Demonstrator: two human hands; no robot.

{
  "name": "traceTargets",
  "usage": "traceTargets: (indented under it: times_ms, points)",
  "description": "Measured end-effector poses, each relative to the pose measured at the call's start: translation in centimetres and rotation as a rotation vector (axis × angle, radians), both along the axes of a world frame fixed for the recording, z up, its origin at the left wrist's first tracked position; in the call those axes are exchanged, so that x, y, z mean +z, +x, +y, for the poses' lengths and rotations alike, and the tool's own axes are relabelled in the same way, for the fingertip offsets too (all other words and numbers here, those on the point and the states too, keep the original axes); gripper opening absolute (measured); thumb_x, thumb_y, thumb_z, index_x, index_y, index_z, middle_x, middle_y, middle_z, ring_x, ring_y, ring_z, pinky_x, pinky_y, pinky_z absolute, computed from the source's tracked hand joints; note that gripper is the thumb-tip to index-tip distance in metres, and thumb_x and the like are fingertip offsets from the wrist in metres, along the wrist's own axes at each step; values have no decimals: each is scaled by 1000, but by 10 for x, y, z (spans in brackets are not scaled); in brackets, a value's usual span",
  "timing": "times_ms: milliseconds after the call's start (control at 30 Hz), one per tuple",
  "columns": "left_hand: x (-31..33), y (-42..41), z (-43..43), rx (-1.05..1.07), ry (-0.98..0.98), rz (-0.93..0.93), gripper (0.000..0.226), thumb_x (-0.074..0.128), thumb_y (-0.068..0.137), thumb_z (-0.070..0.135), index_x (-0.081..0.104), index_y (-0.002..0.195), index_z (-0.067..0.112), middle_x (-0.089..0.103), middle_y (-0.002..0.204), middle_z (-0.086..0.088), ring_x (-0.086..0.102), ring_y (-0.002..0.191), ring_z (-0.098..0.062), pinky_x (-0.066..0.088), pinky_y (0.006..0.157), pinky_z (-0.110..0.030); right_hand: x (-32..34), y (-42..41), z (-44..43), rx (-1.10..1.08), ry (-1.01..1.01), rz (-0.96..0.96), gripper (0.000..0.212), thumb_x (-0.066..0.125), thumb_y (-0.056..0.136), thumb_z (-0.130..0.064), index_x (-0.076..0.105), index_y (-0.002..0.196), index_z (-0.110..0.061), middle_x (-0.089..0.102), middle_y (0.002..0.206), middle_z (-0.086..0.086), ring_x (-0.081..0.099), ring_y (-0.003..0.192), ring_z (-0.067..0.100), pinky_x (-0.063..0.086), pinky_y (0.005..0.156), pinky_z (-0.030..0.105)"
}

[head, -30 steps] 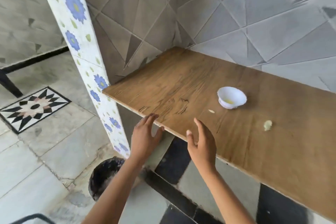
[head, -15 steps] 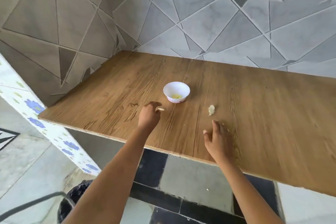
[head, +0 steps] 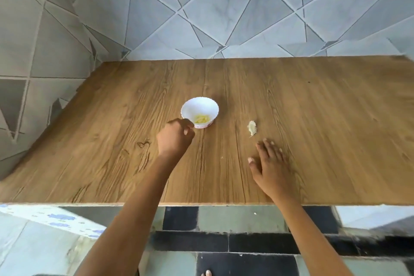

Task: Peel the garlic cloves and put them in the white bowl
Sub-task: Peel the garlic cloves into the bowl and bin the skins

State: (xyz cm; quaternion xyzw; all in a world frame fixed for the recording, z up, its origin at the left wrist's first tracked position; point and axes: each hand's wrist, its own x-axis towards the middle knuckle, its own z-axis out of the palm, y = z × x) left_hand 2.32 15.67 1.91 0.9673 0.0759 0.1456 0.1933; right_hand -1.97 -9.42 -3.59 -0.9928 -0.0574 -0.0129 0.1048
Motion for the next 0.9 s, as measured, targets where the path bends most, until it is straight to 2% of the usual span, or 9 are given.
traceTargets:
  times_ms: [100, 200, 333, 433, 533, 633, 700, 800, 900]
  points:
    - [23, 30, -13, -32, -145, -56, 22, 57, 86, 15, 72, 99, 23, 71, 99, 3, 65, 88, -22, 40, 63, -24, -2, 0, 0, -14, 0, -15, 67, 5, 95, -54, 13, 151, -19, 4, 160, 3, -2, 147, 18, -12, 112, 31]
    - [24, 62, -23, -28, -14, 138, 28, 49, 86, 11, 71, 96, 26, 69, 102, -1, 63, 87, -24, 40, 65, -26, -2, -1, 1, -20, 0, -30, 83, -8, 80, -58, 16, 151, -20, 6, 159, 2, 0, 147, 17, -9, 113, 32]
    - [19, 85, -30, 61, 69, 301, 24, 44, 90, 16, 66, 100, 14, 64, 94, -4, 53, 75, -22, 40, 66, -28, -2, -2, 1, -21, 36, -36, 84, -7, 80, -59, 16, 151, -20, 6, 159, 2, 0, 146, 17, -9, 114, 31]
    - [23, 90, -26, 37, 85, 335, 25, 48, 90, 18, 68, 104, 18, 65, 98, -1, 58, 83, -22, 42, 67, -28, -5, 0, 0, -11, 113, -42, 83, -2, 82, -60, 22, 150, -18, 11, 158, 3, -1, 145, 15, -7, 115, 33]
    - [28, 80, -38, -21, 20, 194, 25, 50, 88, 15, 72, 100, 20, 69, 101, -3, 63, 88, -24, 43, 66, -27, -6, 1, -5, -5, 228, -28, 78, 8, 85, -62, 25, 148, -19, 14, 158, -1, -2, 143, 9, -4, 117, 32]
    - [23, 62, -78, -209, -114, 147, 22, 54, 85, 12, 73, 92, 18, 71, 92, -4, 65, 86, -24, 51, 71, -30, -4, 4, -12, -57, 444, -54, 55, 42, 97, -44, 36, 144, -18, 29, 153, -1, 18, 144, 13, 14, 119, 35]
    - [11, 55, -105, -281, -192, 208, 15, 59, 82, 16, 73, 88, 18, 72, 88, -5, 66, 83, -23, 53, 74, -31, -3, 11, -14, -81, 557, -94, 50, 50, 96, -33, 41, 141, -14, 38, 148, 1, 29, 140, 15, 24, 116, 34]
    - [-9, 56, -134, -233, -284, 242, 12, 67, 80, 25, 71, 87, 15, 71, 87, -3, 66, 84, -21, 50, 71, -28, -1, 21, -23, -82, 641, -123, 46, 54, 95, -24, 45, 138, -12, 47, 141, 3, 40, 132, 16, 28, 108, 20]
    - [-19, 60, -149, -152, -353, 233, 16, 71, 80, 22, 70, 90, 11, 70, 87, -5, 65, 82, -21, 50, 69, -29, 2, 31, -35, -75, 696, -130, 42, 55, 94, -19, 49, 135, -11, 53, 134, 1, 47, 125, 12, 27, 97, 6]
